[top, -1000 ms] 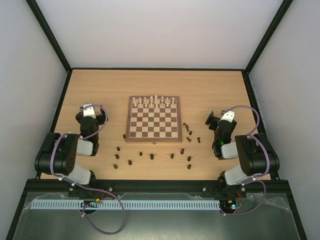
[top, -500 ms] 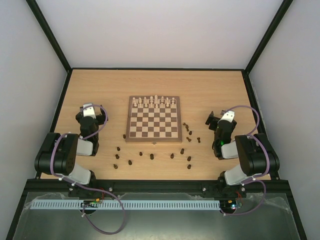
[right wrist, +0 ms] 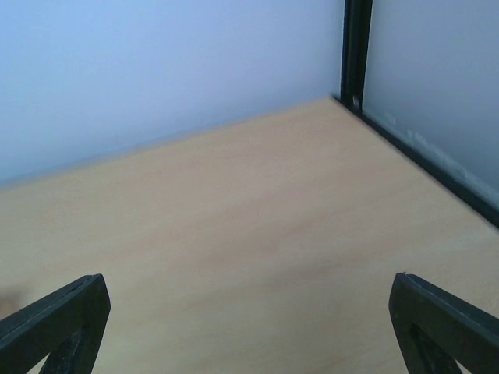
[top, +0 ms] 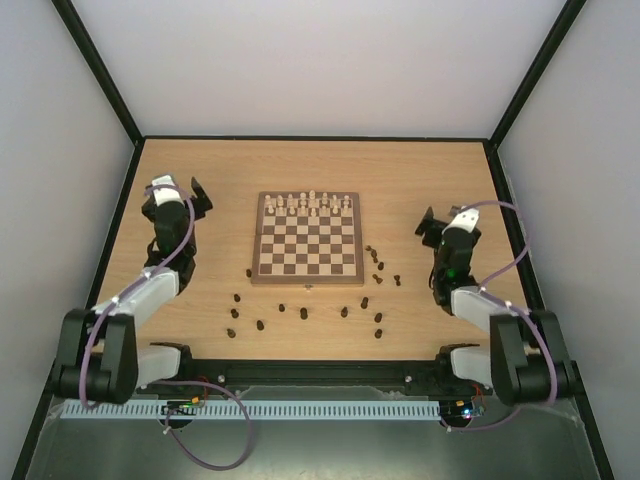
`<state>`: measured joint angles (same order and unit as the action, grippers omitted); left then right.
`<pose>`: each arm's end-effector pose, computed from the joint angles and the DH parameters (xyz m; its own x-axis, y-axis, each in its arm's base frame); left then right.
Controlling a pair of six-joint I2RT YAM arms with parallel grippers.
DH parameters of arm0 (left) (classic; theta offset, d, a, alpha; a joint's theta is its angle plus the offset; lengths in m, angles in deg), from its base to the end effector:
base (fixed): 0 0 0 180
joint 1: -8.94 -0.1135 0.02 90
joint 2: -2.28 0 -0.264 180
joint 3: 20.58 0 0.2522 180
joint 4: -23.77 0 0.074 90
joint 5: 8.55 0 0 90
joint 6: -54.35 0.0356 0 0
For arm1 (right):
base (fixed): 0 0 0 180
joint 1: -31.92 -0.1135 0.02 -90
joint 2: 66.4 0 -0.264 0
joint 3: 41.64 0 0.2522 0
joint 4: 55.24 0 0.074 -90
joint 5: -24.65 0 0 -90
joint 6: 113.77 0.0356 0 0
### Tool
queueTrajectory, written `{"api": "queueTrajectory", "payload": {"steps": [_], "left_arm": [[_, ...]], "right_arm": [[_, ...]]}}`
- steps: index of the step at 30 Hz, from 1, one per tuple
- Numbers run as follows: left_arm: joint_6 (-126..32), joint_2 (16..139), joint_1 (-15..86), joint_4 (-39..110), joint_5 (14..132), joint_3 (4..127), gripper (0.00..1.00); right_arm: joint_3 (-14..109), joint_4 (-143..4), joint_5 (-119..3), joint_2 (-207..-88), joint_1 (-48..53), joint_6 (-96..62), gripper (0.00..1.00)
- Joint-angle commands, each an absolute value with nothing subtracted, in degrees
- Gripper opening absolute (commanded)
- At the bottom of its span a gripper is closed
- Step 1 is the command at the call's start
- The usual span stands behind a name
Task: Set up the chess pieces on the board
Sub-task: Pick up the chess piece at the center of the board.
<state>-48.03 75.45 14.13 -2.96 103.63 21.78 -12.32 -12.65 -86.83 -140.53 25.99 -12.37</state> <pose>0.2670 -0.0108 0.2294 -0.0068 -0.1987 -0.9800 -0.2997 0.9354 -0.1876 0.2339 0.0112 0.1855 0.0152 0.1865 -0.9823 0.2701 0.9452 0.1836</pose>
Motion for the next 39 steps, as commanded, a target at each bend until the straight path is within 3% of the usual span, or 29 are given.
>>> {"api": "queueTrajectory", "payload": {"steps": [1,4,8,12,15,20,22,29,37,39], "left_arm": [[-54.35,68.01,17.46,11.15,103.23,25.35,0.99],[-53.94,64.95,19.35,16.81,92.51,31.16,1.0],[-60.42,65.93,21.76,30.66,89.25,45.65,0.99],[-60.19,69.66,21.27,41.15,74.32,56.37,1.0],[-59.84,70.21,20.4,45.34,68.72,57.94,1.0],[-62.02,63.23,19.66,42.39,60.69,50.27,0.99],[-63.54,61.62,19.81,40.19,57.11,47.22,1.0],[-69.3,60.43,26.93,43.09,70.61,41.16,1.0],[-69.5,61.4,27.73,42.0,67.26,33.0,1.0],[-69.44,61.03,28.46,42.59,67.15,31.56,0.99]], "right_arm": [[-1.18,-37.22,-87.07,-129.31,26.06,-5.6,0.99],[11.28,-57.53,-76.4,-125.71,26.04,-0.28,0.98],[19.75,-64.39,-60.58,-124.24,26.0,4.89,0.99],[29.85,-80.36,-62.16,-128.51,26.1,7.18,0.99],[31.38,-83.89,-57.45,-129.72,26.03,6.54,0.99],[28.7,-82.6,-51.51,-130.2,26.0,10.59,0.98],[27.13,-81.72,-52.63,-130.74,25.76,11.01,0.99],[27.98,-88.33,-58.64,-136.89,20.92,8.33,0.99],[21.47,-90.25,-77.54,-137.83,5.55,7.96,0.99],[18.92,-90.34,-80.48,-137.78,4.68,8.0,0.94]]}}
